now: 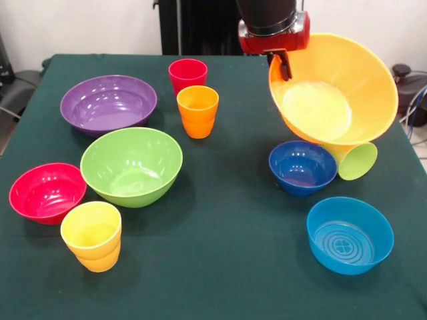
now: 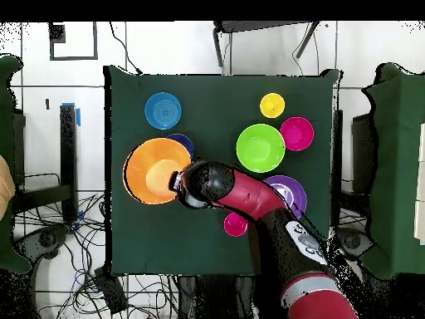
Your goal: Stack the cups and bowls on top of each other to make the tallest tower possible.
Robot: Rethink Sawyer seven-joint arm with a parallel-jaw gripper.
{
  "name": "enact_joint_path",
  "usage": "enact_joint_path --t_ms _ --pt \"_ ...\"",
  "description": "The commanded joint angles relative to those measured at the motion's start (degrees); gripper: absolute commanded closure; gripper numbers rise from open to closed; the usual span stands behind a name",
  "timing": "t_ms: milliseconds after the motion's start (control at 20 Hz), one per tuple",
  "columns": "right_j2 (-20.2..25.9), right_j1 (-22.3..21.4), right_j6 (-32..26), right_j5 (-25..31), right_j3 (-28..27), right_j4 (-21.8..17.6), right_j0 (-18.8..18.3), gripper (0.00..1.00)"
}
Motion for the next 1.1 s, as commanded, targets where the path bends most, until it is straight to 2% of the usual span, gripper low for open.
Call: enact_joint_path --t_ms 50,350,550,800,1100 --pt "7.14 0.34 3.98 -1.21 -6.43 2.46 -1.06 1.00" --pt "4.88 3.99 2.21 -1.71 -12.09 -1.27 -1.23 1.00" --pt "4.50 6.71 0.84 -2.13 -15.76 -2.35 -1.67 1.00" --pt "4.89 8.78 0.71 -4.94 -16.88 -2.97 -2.11 1.00" --pt "2.06 12.16 -0.15 -1.01 -24.23 -4.97 -0.20 1.00"
